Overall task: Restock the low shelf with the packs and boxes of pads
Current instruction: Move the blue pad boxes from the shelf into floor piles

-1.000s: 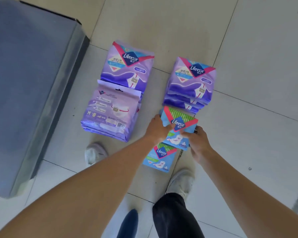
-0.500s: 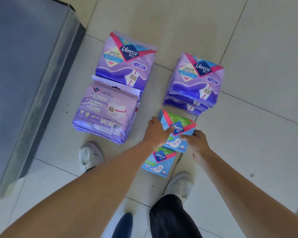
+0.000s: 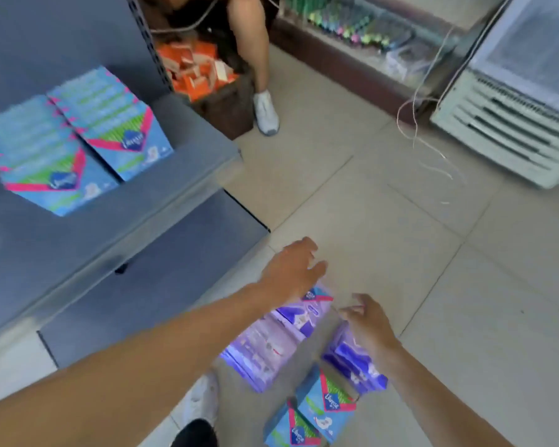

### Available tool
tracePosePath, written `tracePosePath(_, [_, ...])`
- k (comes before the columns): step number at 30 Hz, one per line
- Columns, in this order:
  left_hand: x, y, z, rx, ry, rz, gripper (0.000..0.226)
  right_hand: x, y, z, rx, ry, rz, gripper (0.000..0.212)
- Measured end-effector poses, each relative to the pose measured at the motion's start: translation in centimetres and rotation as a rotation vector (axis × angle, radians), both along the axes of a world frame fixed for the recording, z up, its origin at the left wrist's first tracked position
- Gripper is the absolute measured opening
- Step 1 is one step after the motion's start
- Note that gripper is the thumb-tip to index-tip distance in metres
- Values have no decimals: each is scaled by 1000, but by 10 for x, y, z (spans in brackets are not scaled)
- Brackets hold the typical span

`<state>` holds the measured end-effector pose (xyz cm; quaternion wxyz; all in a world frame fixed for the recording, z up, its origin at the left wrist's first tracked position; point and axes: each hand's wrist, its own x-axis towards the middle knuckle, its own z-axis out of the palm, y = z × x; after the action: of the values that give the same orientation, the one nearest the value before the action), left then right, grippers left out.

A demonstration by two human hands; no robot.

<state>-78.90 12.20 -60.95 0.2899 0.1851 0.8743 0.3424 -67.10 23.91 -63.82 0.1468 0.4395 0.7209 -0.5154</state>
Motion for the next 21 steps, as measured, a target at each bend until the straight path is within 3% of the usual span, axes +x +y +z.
tracePosePath(4, [-90,-56,104,31,215,140,30,-96,-27,91,49,132,259,39])
tracePosePath(7, [-136,-119,135,-68,377,286,33,-156,-67,129,54,190,439,39])
tracePosePath(11, [-165,-213,129,-377,555,383,52,-221,-135,146,77,233,608,44])
tracePosePath(15, [-180,-292,102,-672,440,341,91,-267,-200,142,59,270,695,48])
tracePosePath(17, [-179,-320,87,-725,395,307,99,-282,-225,138,58,278,720,48])
tracePosePath(21, [-168,-354,67,-665,629,257,90,-302,-258,126,134,299,771,45])
